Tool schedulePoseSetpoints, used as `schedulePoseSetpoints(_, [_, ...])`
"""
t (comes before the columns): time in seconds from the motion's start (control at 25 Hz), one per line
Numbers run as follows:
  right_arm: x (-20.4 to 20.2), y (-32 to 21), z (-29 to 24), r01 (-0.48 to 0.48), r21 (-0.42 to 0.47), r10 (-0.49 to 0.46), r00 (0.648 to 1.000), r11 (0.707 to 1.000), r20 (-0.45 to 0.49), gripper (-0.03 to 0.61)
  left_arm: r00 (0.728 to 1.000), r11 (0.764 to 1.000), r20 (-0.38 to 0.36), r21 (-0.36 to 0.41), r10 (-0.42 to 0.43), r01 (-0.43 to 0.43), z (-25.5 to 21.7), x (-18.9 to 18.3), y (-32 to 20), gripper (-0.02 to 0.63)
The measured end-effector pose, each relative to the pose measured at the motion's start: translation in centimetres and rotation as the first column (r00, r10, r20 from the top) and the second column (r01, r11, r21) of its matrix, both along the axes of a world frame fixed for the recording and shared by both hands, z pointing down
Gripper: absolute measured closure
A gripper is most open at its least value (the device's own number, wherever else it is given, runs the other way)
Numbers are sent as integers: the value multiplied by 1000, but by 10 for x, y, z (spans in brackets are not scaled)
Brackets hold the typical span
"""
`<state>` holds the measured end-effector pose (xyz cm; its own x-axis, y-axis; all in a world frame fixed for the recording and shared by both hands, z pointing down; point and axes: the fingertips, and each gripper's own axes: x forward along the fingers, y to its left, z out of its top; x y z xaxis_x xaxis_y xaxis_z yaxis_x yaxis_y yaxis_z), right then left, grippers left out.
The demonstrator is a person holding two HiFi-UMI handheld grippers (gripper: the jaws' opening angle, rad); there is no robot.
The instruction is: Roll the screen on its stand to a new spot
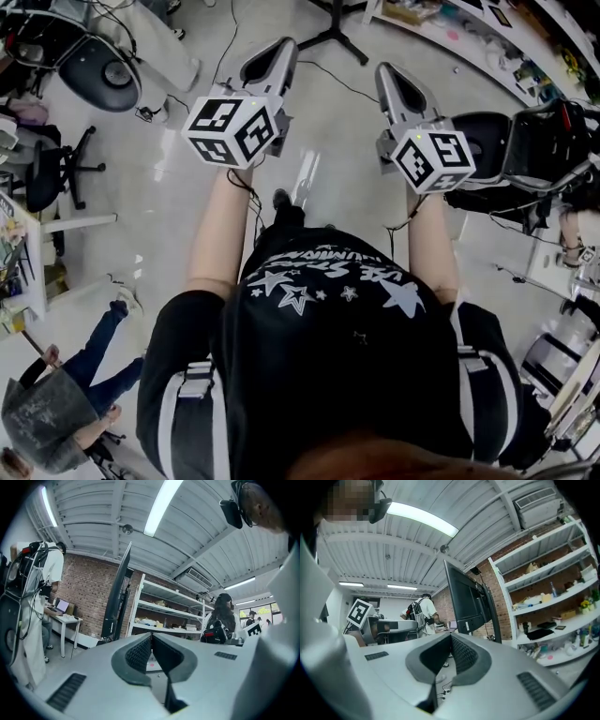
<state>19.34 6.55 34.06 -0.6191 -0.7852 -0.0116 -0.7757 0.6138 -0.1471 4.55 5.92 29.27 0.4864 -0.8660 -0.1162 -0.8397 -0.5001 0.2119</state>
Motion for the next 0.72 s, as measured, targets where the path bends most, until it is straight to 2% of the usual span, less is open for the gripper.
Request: schedulePoseSetpoints(0.72, [25,52,16,69,-12,-70,997,998,-32,572,999,999,-8,-10,-39,39,16,32,62,596])
